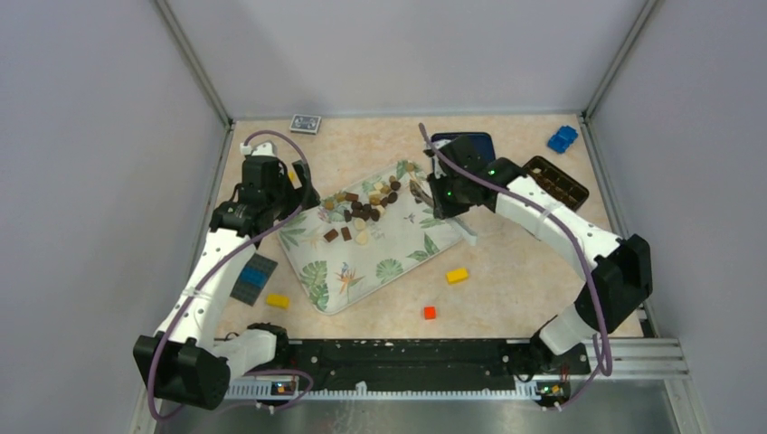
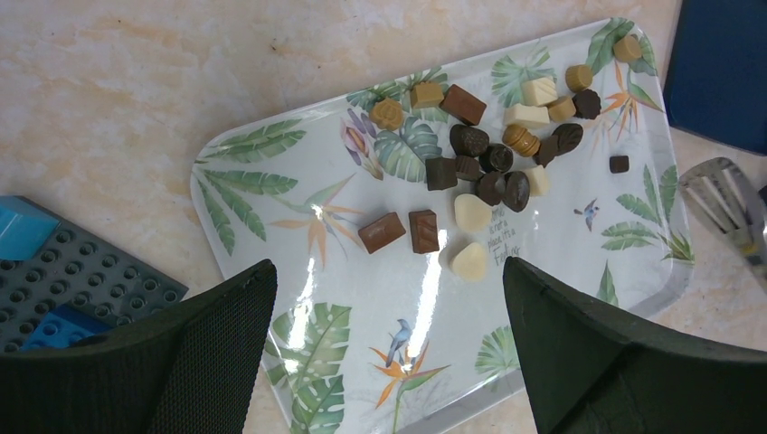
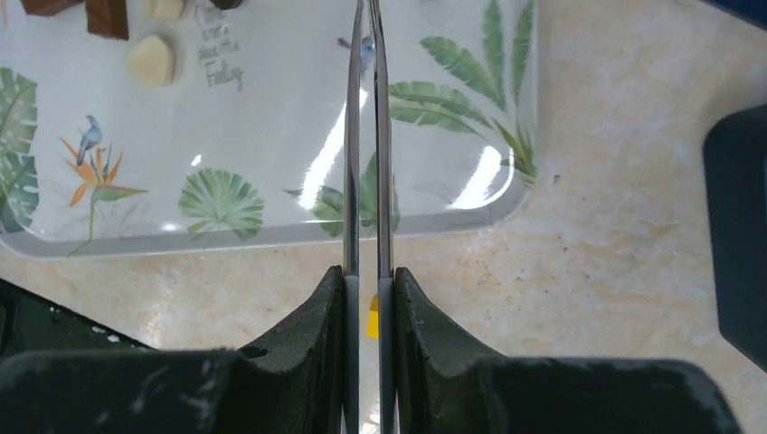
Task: Pack the chocolate
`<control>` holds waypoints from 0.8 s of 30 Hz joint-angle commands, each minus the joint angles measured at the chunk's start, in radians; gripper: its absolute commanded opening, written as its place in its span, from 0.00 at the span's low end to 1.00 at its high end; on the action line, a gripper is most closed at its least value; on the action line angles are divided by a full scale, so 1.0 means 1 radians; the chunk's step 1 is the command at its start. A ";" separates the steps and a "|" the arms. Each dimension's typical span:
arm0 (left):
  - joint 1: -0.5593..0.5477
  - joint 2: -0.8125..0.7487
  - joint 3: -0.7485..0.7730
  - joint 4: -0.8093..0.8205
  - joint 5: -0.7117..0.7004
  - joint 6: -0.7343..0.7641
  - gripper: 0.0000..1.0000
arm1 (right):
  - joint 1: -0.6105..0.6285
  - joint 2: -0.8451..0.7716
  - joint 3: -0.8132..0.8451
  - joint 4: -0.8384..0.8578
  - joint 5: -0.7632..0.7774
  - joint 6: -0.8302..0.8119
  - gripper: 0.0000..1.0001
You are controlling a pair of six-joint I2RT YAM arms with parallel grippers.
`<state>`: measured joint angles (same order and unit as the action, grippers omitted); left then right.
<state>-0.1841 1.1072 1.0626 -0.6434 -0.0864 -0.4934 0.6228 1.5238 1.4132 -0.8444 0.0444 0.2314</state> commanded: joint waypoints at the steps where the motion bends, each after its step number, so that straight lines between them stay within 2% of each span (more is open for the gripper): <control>1: 0.006 -0.030 0.026 0.040 -0.002 -0.013 0.99 | 0.105 0.026 -0.008 0.087 -0.004 -0.025 0.19; 7: 0.007 -0.034 0.021 0.030 -0.013 -0.014 0.99 | 0.162 0.102 -0.008 0.130 -0.021 -0.039 0.24; 15: 0.006 -0.039 0.020 0.031 -0.021 -0.010 0.99 | 0.173 0.183 0.003 0.184 -0.032 -0.037 0.32; 24: 0.007 -0.034 0.020 0.031 -0.024 -0.007 0.99 | 0.173 0.240 0.018 0.203 -0.023 -0.038 0.33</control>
<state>-0.1841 1.0901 1.0626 -0.6437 -0.0956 -0.4992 0.7895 1.7565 1.4002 -0.6941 0.0204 0.2020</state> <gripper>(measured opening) 0.987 0.338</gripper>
